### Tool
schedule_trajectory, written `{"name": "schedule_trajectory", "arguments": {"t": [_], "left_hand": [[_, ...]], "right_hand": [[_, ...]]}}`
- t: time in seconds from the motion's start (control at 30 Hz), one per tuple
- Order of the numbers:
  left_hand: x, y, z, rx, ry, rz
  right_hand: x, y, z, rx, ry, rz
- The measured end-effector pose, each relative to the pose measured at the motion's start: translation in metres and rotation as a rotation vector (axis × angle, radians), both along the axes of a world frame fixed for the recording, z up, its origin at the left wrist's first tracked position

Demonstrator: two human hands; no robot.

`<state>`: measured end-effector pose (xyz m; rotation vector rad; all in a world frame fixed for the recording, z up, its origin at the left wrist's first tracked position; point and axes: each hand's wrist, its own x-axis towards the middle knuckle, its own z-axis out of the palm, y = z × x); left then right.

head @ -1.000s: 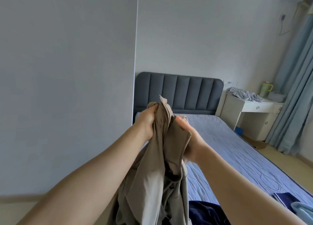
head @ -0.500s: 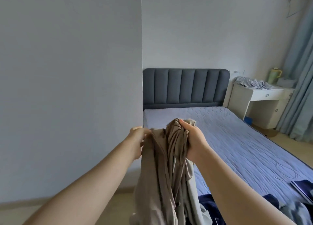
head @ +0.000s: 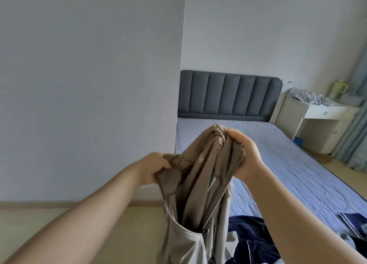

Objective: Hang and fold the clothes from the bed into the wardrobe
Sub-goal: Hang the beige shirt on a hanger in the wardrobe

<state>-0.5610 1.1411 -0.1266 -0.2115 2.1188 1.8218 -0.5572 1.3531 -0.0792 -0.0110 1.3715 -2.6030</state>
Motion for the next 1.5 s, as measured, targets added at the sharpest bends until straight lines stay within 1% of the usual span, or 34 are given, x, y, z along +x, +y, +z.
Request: {"name": "schedule_trajectory", "arguments": {"t": [0.1,0.2,0.23,0.3,0.4,0.47,0.53,0.57,0.63,0.7,0.73,0.8,0.83,0.9,0.97,1.03,1.13,1.17,1.2,1.23,1.3,1.33,1.37,1.4,1.43,1.47,1.5], "left_hand": [[0.017,0.002,0.009,0.301,-0.104,0.294],[0.028,-0.001,0.013,0.522,-0.160,0.501],[0.032,-0.003,0.013,0.567,-0.162,0.578],[0.052,-0.007,0.018,0.595,-0.131,0.682],[0.090,-0.016,0.026,0.636,-0.044,0.678],[0.118,-0.024,0.033,0.620,0.001,0.694],[0.138,-0.033,0.037,0.632,0.042,0.719],[0.148,-0.040,0.039,0.634,0.079,0.748],[0.164,-0.051,0.045,0.649,0.153,0.800],[0.179,-0.059,0.053,0.673,0.204,0.835],[0.186,-0.065,0.056,0.694,0.239,0.861],[0.197,-0.077,0.065,0.738,0.295,0.897],[0.205,-0.087,0.070,0.757,0.329,0.915],[0.218,-0.101,0.081,0.792,0.388,0.928],[0.238,-0.129,0.088,0.762,0.409,0.981],[0.258,-0.163,0.094,0.658,0.394,1.037],[0.285,-0.217,0.098,0.395,0.372,1.068],[0.295,-0.243,0.094,0.280,0.362,1.070],[0.308,-0.269,0.090,0.144,0.341,1.069],[0.322,-0.289,0.086,-0.010,0.331,1.016],[0.354,-0.325,0.079,-0.322,0.276,0.796],[0.366,-0.344,0.071,-0.513,0.190,0.665],[0.373,-0.354,0.065,-0.716,0.064,0.525],[0.383,-0.369,0.059,-0.935,-0.065,0.429],[0.393,-0.388,0.053,-1.152,-0.150,0.361],[0.403,-0.406,0.047,-1.316,-0.203,0.348],[0.416,-0.428,0.042,-1.402,-0.240,0.408]], "right_hand": [[0.013,0.018,-0.013,0.032,-0.074,-0.021],[0.026,0.027,-0.031,0.116,-0.140,-0.021],[0.030,0.029,-0.036,0.158,-0.171,-0.026],[0.038,0.026,-0.044,0.258,-0.246,-0.047],[0.049,0.014,-0.057,0.512,-0.322,-0.088],[0.056,0.001,-0.070,0.685,-0.302,-0.099],[0.064,-0.014,-0.077,0.777,-0.238,-0.127],[0.070,-0.026,-0.077,0.800,-0.181,-0.105],[0.083,-0.053,-0.068,0.794,-0.012,0.057],[0.100,-0.085,-0.061,0.740,0.178,0.343],[0.112,-0.102,-0.057,0.760,0.259,0.493],[0.128,-0.132,-0.060,0.830,0.378,0.745],[0.134,-0.150,-0.065,0.847,0.390,0.851],[0.144,-0.178,-0.075,0.877,0.414,0.962],[0.154,-0.219,-0.082,0.953,0.511,0.917],[0.160,-0.259,-0.085,1.006,0.542,0.790],[0.161,-0.307,-0.076,0.955,0.502,0.664],[0.161,-0.326,-0.071,0.926,0.504,0.627],[0.163,-0.348,-0.064,0.891,0.515,0.597],[0.165,-0.370,-0.055,0.847,0.515,0.570],[0.175,-0.422,-0.034,0.780,0.518,0.536],[0.181,-0.446,-0.024,0.755,0.527,0.521],[0.185,-0.461,-0.014,0.734,0.541,0.510],[0.192,-0.482,-0.007,0.711,0.560,0.521],[0.201,-0.504,-0.002,0.696,0.582,0.538],[0.211,-0.524,0.003,0.683,0.605,0.553],[0.222,-0.546,0.006,0.666,0.620,0.572]]}}
